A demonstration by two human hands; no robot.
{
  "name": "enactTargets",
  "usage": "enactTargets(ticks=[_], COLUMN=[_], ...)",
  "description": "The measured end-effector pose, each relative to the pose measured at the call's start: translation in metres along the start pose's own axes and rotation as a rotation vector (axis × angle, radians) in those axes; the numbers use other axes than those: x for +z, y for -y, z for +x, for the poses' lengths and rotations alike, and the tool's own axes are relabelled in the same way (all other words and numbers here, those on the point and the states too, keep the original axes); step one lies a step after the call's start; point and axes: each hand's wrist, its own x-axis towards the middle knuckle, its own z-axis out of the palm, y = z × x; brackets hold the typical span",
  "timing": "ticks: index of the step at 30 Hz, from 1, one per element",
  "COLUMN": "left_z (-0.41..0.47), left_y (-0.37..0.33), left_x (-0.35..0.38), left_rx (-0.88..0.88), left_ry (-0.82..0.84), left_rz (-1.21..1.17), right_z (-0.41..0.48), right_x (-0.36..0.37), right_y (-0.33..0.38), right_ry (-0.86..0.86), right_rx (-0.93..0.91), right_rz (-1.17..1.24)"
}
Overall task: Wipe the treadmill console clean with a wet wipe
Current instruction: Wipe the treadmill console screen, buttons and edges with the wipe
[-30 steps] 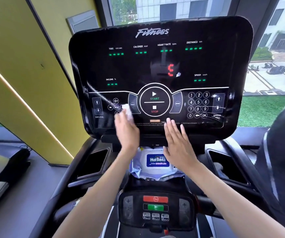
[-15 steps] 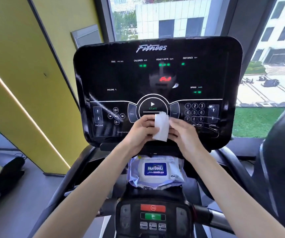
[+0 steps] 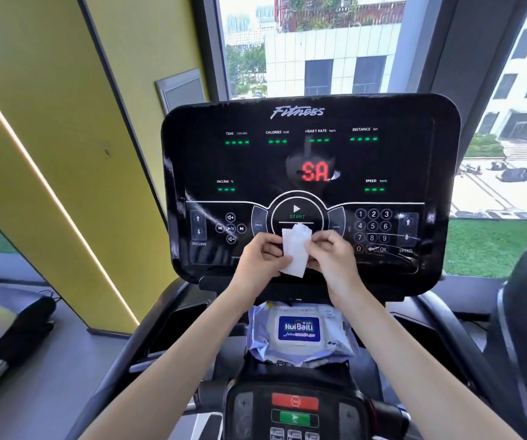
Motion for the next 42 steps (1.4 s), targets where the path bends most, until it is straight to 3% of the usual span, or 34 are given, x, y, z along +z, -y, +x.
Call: enactTargets(ticks=[4,10,18,21,25,27,32,35,37,39,42], left_z=[-0.002,-0.002,-0.006,-0.006,-0.009,-0.011,-0.014,-0.007,-0.001,0.003,0.007], left_y=[0.005,0.001,-0.006,-0.008,-0.004,-0.002,-0.006,-0.013,-0.017,-0.022,-0.034], left_x=[-0.01,-0.015,-0.012,-0.011,-0.006,0.0,0.004,0.004,0.002,-0.005,-0.018], left_rx=[-0.185,-0.214,-0.206,-0.021,0.651,0.776,0.488,0.285,0.273,0.143,-0.128], left_ry=[0.002,-0.001,0.013,-0.057,-0.095,-0.073,-0.038,-0.075,-0.025,0.037,0.268], left_rz=[-0.1,-0.113,-0.423,-0.214,0.46,0.573,0.287,0.302,0.322,0.088,-0.433], right_z=[0.0,-0.003,-0.001,-0.001,0.0,0.0,-0.001,-0.002,-0.003,-0.005,-0.003], right_x=[0.005,0.013,0.015,0.014,0.014,0.014,0.011,0.012,0.012,0.01,0.004], right_y=[0.004,0.003,0.003,0.001,0.001,0.002,0.003,0.003,0.003,0.004,0.007], right_ry=[-0.006,-0.003,-0.062,-0.1,-0.124,-0.112,-0.074,-0.036,0.008,0.071,0.193], right_rx=[-0.037,-0.038,-0.039,-0.021,0.059,0.096,0.106,0.102,0.11,0.142,0.253], right_rz=[0.006,0.013,0.039,0.05,0.122,0.16,0.174,0.172,0.202,0.287,0.447])
